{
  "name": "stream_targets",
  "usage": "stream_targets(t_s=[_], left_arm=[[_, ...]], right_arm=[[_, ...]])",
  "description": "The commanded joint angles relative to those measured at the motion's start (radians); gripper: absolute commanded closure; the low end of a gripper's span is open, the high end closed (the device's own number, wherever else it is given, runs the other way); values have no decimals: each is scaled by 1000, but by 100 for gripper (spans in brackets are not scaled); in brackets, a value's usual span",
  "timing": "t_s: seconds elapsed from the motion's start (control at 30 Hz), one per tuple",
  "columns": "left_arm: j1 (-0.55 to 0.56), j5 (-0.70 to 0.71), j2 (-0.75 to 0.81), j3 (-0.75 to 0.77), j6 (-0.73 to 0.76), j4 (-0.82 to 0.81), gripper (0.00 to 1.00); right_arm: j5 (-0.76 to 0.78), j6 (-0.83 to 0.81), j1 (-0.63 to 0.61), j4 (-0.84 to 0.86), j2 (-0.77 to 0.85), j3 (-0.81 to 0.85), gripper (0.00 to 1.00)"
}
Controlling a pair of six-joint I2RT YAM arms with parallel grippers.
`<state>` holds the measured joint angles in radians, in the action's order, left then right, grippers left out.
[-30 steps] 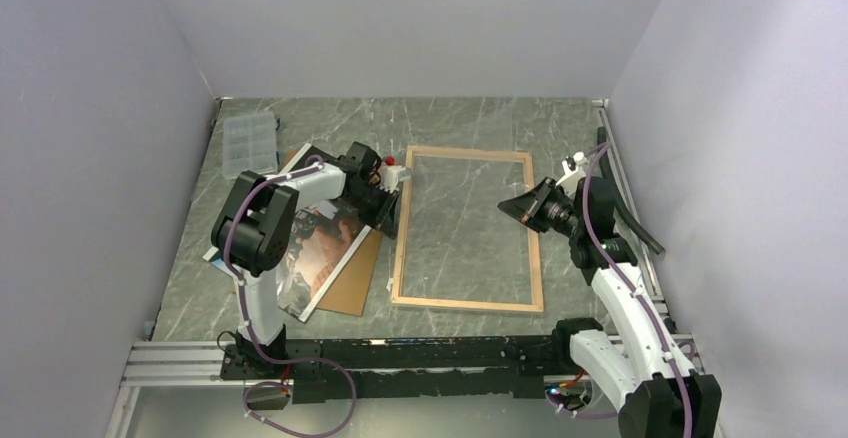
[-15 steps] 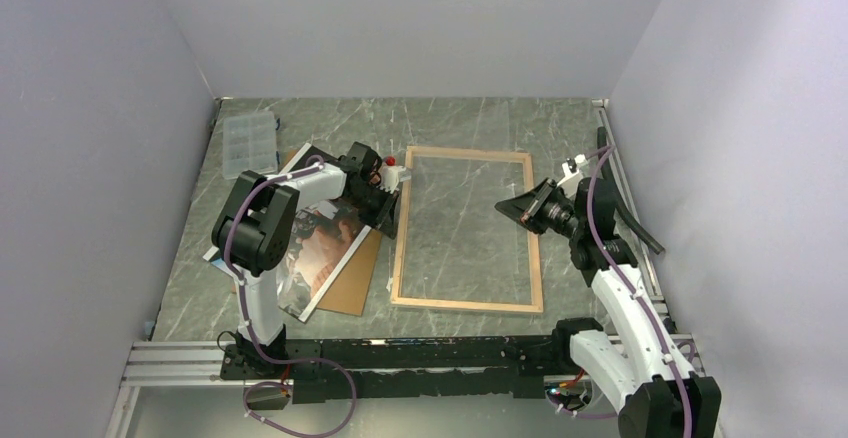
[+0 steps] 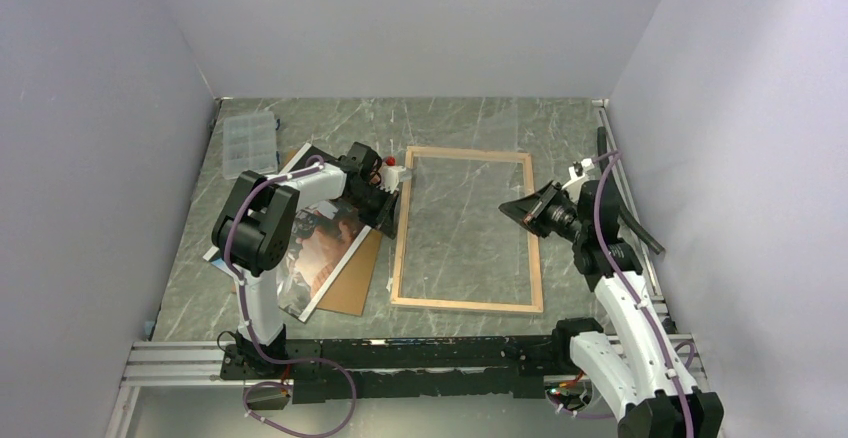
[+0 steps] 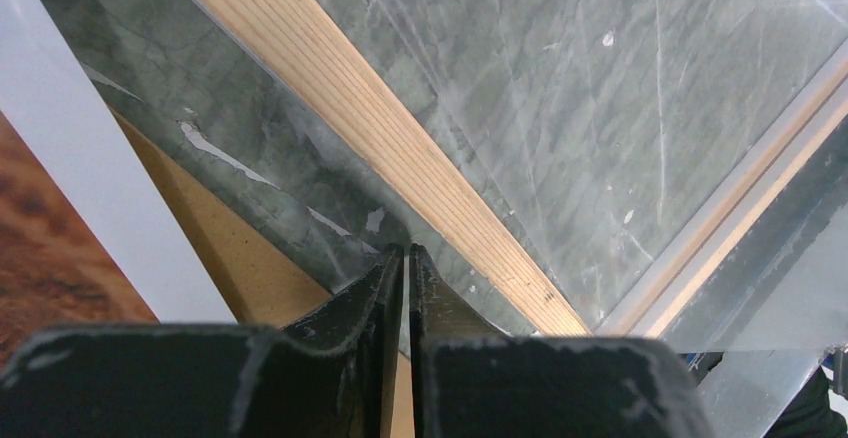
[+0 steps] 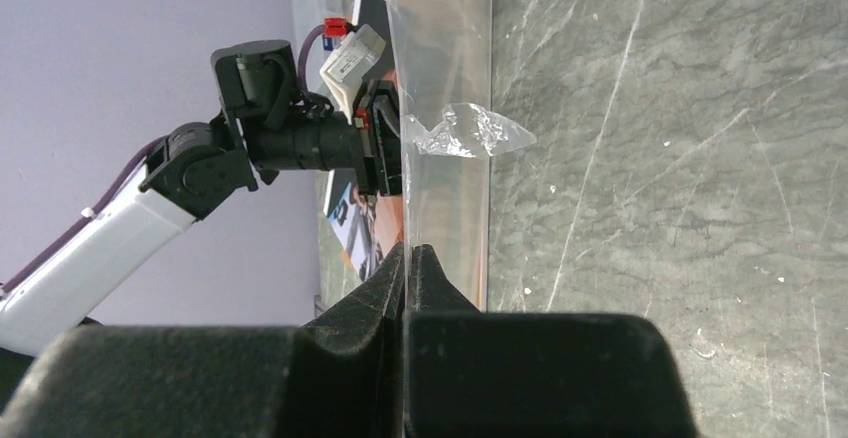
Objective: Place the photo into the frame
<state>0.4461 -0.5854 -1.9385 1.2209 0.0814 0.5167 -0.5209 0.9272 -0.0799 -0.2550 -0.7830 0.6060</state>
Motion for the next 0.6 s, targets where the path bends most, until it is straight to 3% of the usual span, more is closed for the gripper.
stream_targets(t_s=[0.0, 0.57], left_arm=[[8, -3, 0, 15, -5, -8, 87], [7, -5, 1, 23, -8, 2, 88]], right_arm=[[12, 4, -3, 7, 18, 67, 100], [2, -66, -18, 42, 39, 45, 100]])
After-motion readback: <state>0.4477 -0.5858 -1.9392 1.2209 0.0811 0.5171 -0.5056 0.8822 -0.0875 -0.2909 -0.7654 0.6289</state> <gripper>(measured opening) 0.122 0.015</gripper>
